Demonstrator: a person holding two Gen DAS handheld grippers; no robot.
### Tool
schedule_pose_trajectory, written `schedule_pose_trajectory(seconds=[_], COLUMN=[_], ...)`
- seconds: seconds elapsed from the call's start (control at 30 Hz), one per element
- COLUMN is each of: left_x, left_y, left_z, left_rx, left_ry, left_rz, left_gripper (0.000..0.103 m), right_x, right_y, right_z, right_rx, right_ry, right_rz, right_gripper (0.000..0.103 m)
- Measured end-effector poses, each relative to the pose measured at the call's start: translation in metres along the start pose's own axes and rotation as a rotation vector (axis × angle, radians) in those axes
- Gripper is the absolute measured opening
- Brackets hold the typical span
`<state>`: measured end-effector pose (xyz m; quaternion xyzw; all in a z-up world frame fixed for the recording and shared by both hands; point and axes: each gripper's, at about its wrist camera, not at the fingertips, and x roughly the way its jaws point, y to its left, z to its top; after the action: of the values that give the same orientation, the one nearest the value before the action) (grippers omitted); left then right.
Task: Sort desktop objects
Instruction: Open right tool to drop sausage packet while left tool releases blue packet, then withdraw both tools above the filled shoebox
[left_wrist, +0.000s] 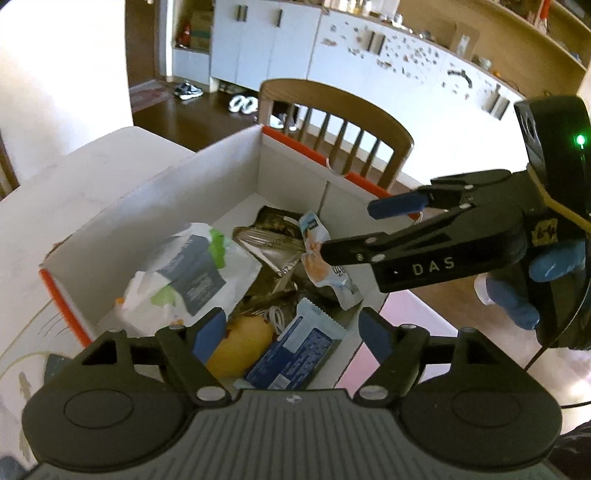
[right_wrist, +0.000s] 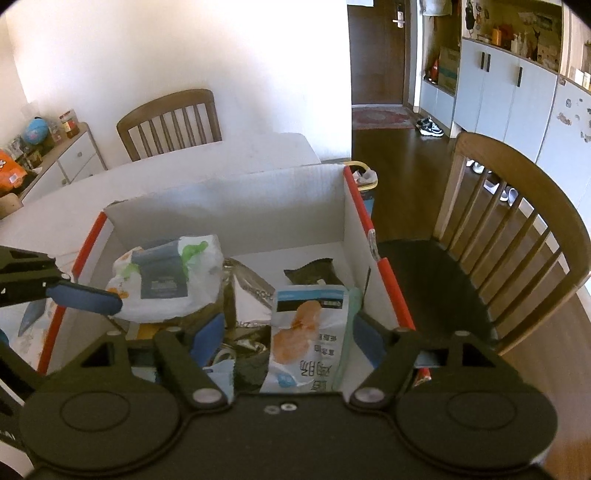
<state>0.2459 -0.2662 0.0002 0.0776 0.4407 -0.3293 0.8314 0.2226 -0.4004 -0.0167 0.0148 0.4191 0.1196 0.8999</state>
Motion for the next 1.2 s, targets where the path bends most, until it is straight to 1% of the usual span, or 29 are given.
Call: schedule_pose_trajectory(seconds=[0.07, 0.13, 0.3, 0.37, 0.43, 0.73, 0.77, 0.83, 0.87, 1.03, 1.2], left_x=[-0.007, -0.014, -0.027, -0.031, -0.035, -0.050, -0.052, -0.056, -0.058, -0.066, -0.072], left_y=[0.001, 0.003, 0.008, 0.011, 0.012, 0.018, 0.018, 0.018, 0.018, 0.012, 0.005], left_z=[-0.002, -0.004, -0.009, -0.011, -0.015, -0.035, -0.037, -0.041, -0.042, -0.049, -0.056], left_rx=[-0.015, -0.027, -0.073, -0.084, -0.094, -0.145, -0.151, -0.161, -0.167, -0.183, -0.191], left_ry=[-0.016, -0.032, -0.064, -0.071, -0.076, -0.102, -0.107, -0.117, -0.122, -0.144, -0.153], left_rz=[0.014, 0.027, 0.046, 0.057, 0.064, 0.089, 0.091, 0.098, 0.104, 0.111, 0.138], left_gripper=[0.079, 0.083, 0.083, 0.083, 0.086, 0.087, 0.088, 0.099, 0.102, 0.103, 0.103], right_x=[-0.004, -0.010, -0.026, -0.031, -0.036, -0.059, -0.061, -0.067, -0.069, -0.081, -0.090], right_y=[0.003, 0.006, 0.015, 0.019, 0.023, 0.040, 0.041, 0.045, 0.047, 0.053, 0.059], right_z=[0.001, 0.001, 0.000, -0.002, -0.004, -0.014, -0.014, -0.017, -0.019, -0.027, -0.037], right_rx=[0.000, -0.004, -0.023, -0.026, -0.029, -0.057, -0.060, -0.068, -0.071, -0.066, -0.061], right_ry=[-0.006, -0.014, -0.032, -0.036, -0.040, -0.065, -0.069, -0.081, -0.085, -0.102, -0.114], right_rz=[0.010, 0.020, 0.049, 0.056, 0.062, 0.078, 0.078, 0.074, 0.072, 0.074, 0.066], right_gripper=[0.077, 0.077, 0.078, 0.078, 0.080, 0.083, 0.084, 0.089, 0.090, 0.098, 0.099])
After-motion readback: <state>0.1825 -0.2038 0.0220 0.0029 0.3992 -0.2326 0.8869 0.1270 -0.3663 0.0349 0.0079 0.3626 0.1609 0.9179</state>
